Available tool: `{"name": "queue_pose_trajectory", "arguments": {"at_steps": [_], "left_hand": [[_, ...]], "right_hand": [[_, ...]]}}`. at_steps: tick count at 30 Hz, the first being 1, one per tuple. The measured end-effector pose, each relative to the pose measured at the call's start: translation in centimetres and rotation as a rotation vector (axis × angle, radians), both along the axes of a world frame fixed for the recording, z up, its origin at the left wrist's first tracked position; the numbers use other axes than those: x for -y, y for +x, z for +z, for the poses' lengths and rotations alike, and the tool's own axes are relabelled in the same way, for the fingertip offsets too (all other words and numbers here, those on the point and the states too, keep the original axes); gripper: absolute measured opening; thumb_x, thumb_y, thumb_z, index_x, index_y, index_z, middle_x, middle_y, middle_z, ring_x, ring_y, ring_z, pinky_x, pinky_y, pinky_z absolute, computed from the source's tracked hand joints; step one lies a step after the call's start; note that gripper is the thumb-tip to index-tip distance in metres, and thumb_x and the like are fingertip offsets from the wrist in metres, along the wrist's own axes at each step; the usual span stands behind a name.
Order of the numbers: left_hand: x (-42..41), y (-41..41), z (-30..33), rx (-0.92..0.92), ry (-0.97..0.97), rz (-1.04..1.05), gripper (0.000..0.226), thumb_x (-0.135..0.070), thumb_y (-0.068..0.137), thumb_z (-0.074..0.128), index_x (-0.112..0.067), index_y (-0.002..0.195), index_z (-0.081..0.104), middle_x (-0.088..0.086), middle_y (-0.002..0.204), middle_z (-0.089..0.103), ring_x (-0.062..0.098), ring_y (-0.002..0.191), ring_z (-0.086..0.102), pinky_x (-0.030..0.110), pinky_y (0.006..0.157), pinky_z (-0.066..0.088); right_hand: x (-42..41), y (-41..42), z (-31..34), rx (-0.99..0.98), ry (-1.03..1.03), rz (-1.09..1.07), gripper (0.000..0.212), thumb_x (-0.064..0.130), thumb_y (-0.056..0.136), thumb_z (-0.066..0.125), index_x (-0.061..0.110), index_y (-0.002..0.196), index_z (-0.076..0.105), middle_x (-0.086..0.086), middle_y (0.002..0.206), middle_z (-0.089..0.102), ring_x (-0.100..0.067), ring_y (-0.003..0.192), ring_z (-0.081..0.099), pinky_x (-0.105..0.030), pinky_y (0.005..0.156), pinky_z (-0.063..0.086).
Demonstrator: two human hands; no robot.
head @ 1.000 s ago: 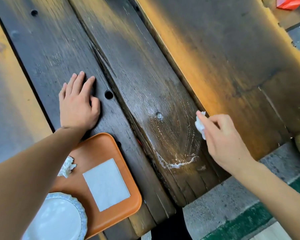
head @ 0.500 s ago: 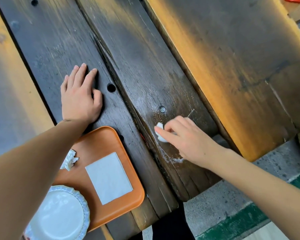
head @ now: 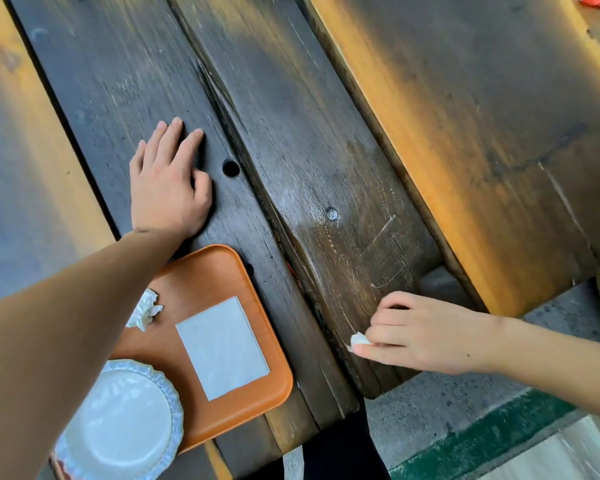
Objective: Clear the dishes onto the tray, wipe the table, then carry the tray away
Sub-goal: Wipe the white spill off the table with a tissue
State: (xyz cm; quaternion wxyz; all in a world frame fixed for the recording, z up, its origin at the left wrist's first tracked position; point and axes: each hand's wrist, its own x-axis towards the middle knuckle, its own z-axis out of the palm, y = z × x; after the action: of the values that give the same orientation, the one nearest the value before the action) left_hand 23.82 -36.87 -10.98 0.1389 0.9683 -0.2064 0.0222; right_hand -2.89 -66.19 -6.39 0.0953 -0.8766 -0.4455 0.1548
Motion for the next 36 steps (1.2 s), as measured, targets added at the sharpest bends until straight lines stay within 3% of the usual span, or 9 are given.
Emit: {"name": "queue_pose_trajectory", "arguments": {"at_steps": [2, 5, 7, 12, 16, 20, 28, 32, 36], "left_hand": [[0.0, 0.0, 0.0, 0.001, -0.001, -0.003, 0.06, -0.026, 0.091, 0.039, -0.018, 0.149, 0.048, 0.009, 0.162, 0.037, 0.027, 0.154, 0.026, 0.046, 0.125, 0.015], [-0.1, 0.1, -0.1, 0.008, 0.0, -0.009, 0.059, -0.026, 0.091, 0.039, -0.018, 0.149, 0.048, 0.01, 0.162, 0.037, 0.027, 0.154, 0.026, 0.046, 0.125, 0.015], [-0.1, 0.1, -0.1, 0.01, -0.001, -0.008, 0.059, -0.026, 0.09, 0.039, -0.017, 0.148, 0.048, 0.01, 0.162, 0.037, 0.028, 0.153, 0.026, 0.046, 0.125, 0.015], [0.0, -0.1, -0.1, 0.019, -0.002, -0.002, 0.06, -0.024, 0.09, 0.038, -0.017, 0.148, 0.048, 0.01, 0.162, 0.038, 0.028, 0.153, 0.027, 0.045, 0.124, 0.016], [0.0, 0.0, -0.2, 0.024, 0.004, -0.005, 0.06, -0.024, 0.089, 0.038, -0.017, 0.148, 0.047, 0.01, 0.162, 0.037, 0.029, 0.153, 0.026, 0.046, 0.124, 0.016], [0.0, 0.2, -0.6, 0.029, 0.012, 0.002, 0.06, -0.024, 0.088, 0.037, -0.018, 0.148, 0.047, 0.01, 0.162, 0.037, 0.03, 0.153, 0.027, 0.046, 0.124, 0.016], [0.1, 0.1, -0.5, 0.032, 0.01, 0.004, 0.061, -0.023, 0.088, 0.039, -0.018, 0.148, 0.047, 0.011, 0.162, 0.037, 0.03, 0.153, 0.026, 0.045, 0.123, 0.016], [0.1, 0.1, -0.6, 0.034, 0.011, 0.003, 0.061, -0.023, 0.088, 0.038, -0.018, 0.148, 0.047, 0.011, 0.162, 0.037, 0.03, 0.153, 0.027, 0.045, 0.124, 0.016], [0.1, 0.1, -0.5, 0.031, 0.009, 0.0, 0.061, -0.023, 0.088, 0.038, -0.018, 0.148, 0.047, 0.011, 0.162, 0.037, 0.031, 0.153, 0.027, 0.045, 0.123, 0.015]], "right_hand": [[0.5, -0.7, 0.4, -0.032, -0.034, -0.14, 0.052, 0.006, 0.102, 0.019, 0.02, 0.13, 0.061, 0.006, 0.095, 0.06, -0.011, 0.089, 0.055, -0.032, 0.087, 0.046], [1.0, -1.1, 0.9, -0.068, 0.036, -0.618, 0.05, 0.048, 0.106, 0.019, 0.035, 0.106, 0.068, 0.019, 0.08, 0.047, -0.006, 0.077, 0.047, -0.026, 0.076, 0.037], [0.6, -1.3, 1.6, 0.009, 0.144, -0.919, 0.041, 0.029, 0.103, 0.026, 0.018, 0.126, 0.058, 0.007, 0.099, 0.042, -0.012, 0.089, 0.043, -0.029, 0.076, 0.038], [-0.9, -2.7, 1.2, 0.042, 0.427, -1.39, 0.027, 0.018, 0.096, 0.039, 0.009, 0.114, 0.058, 0.003, 0.108, 0.04, -0.008, 0.088, 0.048, -0.011, 0.074, 0.039], [-2.2, -3.8, 1.1, 0.014, 0.488, -1.482, 0.02, 0.016, 0.095, 0.042, 0.01, 0.098, 0.06, -0.002, 0.102, 0.047, -0.006, 0.083, 0.05, -0.007, 0.068, 0.039], [-2.4, -5.0, 1.2, -0.014, 0.478, -1.57, 0.011, 0.002, 0.091, 0.057, 0.011, 0.087, 0.061, -0.005, 0.1, 0.054, -0.004, 0.092, 0.053, -0.008, 0.077, 0.04], [-3.2, -7.1, 1.3, -0.233, 0.597, -1.553, 0.034, 0.004, 0.083, 0.076, 0.027, 0.104, 0.063, 0.02, 0.122, 0.048, -0.007, 0.099, 0.065, -0.012, 0.086, 0.051], [-2.8, -8.4, 0.1, -0.064, 0.339, -1.416, 0.024, 0.004, 0.086, 0.073, 0.014, 0.108, 0.071, 0.01, 0.117, 0.046, -0.002, 0.097, 0.052, -0.007, 0.085, 0.042], [-2.7, -8.2, -0.9, 0.085, 0.315, -1.388, 0.022, 0.012, 0.092, 0.059, 0.006, 0.1, 0.078, 0.0, 0.106, 0.057, -0.019, 0.096, 0.054, -0.012, 0.082, 0.043]]}}
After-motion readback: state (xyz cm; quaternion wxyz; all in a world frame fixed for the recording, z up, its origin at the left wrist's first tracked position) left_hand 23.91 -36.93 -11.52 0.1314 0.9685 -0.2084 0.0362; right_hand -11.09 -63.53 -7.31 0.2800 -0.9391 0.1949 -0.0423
